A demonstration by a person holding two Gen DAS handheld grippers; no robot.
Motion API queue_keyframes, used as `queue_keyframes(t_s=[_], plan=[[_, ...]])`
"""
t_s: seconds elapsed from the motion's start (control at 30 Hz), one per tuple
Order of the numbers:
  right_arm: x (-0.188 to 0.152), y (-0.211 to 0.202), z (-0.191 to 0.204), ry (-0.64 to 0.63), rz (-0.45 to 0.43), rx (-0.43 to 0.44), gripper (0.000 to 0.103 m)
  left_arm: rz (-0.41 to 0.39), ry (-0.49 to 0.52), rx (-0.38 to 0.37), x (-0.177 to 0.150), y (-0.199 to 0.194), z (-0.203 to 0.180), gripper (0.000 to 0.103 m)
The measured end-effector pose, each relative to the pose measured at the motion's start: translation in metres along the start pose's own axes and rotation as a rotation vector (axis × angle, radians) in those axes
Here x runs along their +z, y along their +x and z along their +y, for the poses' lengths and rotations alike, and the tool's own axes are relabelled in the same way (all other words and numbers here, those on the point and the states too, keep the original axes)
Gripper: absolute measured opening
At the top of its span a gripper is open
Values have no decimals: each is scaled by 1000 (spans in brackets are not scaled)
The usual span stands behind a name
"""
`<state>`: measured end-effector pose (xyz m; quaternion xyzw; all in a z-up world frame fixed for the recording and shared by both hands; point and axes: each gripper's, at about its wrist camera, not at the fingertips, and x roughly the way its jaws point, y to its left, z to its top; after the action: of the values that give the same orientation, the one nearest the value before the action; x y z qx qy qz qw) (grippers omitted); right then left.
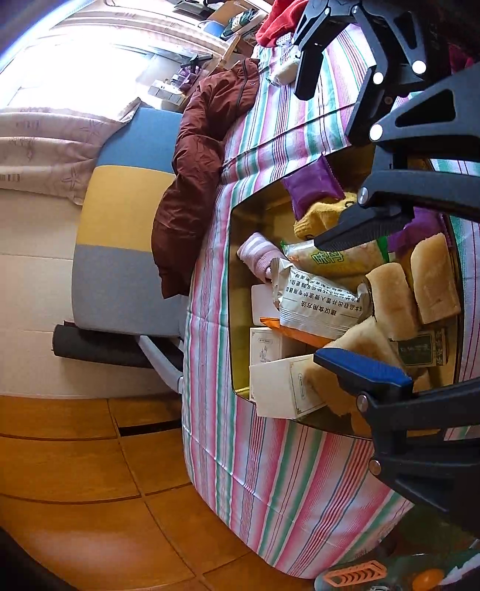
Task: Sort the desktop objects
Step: 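Carry the purple pouch and cracker packet into the gold tray and open both tools, then move both open tools from the tray to the white sock and WEIDAN packet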
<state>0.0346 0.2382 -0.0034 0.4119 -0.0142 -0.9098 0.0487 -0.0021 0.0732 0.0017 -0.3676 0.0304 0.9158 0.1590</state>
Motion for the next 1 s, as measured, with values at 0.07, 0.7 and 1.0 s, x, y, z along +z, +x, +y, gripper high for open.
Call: queue_keyframes(t_s=[0.07,0.7,1.0], plan=[[0,-3,1,-11,-7,-4,94,-4,8,4,0,-1,-2,55],[-1,-24,-47,4,-6,-109,94,-18,68,2,3,-9,-20,55],[-1,-35,-95,47,7,-200,94,-16,117,-6,8,-10,-37,55]])
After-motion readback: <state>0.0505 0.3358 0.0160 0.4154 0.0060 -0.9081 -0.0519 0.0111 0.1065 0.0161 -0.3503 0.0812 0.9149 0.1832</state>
